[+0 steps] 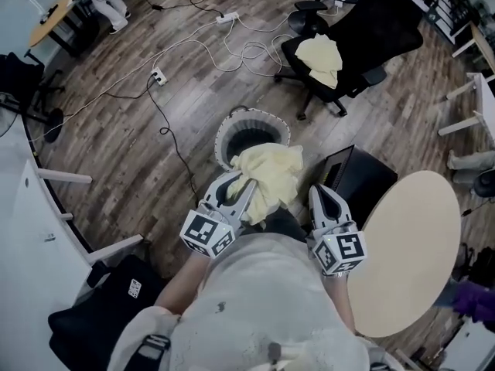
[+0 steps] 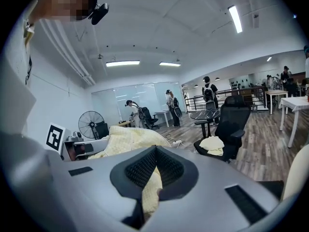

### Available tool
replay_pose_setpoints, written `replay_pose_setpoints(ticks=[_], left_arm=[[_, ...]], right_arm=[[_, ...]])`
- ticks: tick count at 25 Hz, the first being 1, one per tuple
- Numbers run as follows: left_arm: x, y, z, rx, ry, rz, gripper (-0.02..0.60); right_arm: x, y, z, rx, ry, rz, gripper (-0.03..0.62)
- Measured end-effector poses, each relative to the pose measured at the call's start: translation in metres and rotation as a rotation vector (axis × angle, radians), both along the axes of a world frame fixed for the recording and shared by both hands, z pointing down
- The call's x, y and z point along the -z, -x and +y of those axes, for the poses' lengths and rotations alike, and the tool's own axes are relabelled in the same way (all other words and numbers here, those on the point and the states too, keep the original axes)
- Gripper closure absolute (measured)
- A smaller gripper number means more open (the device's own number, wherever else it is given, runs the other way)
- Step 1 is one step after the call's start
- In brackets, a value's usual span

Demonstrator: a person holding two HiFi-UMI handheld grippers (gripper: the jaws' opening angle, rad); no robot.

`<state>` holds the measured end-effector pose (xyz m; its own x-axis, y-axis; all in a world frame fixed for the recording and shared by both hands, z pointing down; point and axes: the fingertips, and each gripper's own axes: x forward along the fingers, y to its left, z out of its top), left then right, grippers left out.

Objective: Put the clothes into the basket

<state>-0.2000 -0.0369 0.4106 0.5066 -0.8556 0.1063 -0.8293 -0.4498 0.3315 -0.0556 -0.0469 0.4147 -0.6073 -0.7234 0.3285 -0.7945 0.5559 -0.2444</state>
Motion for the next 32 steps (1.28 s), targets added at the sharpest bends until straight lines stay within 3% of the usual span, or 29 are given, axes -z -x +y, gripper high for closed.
replay_pose_setpoints(ticks=[17,32], left_arm=[[-0.013,0.02,-0.079,0.175,0.04,-0.046,0.489],[-0.028,-0.007,-0.141,0.321,0.08,-0.096,0.489]], right_arm=[[-0.002,0.026,-0.108,0.17,0.014,-0.026,0.586],[-0.013,-0.011,-0.187,0.279,0.023,-0.057,0.586]])
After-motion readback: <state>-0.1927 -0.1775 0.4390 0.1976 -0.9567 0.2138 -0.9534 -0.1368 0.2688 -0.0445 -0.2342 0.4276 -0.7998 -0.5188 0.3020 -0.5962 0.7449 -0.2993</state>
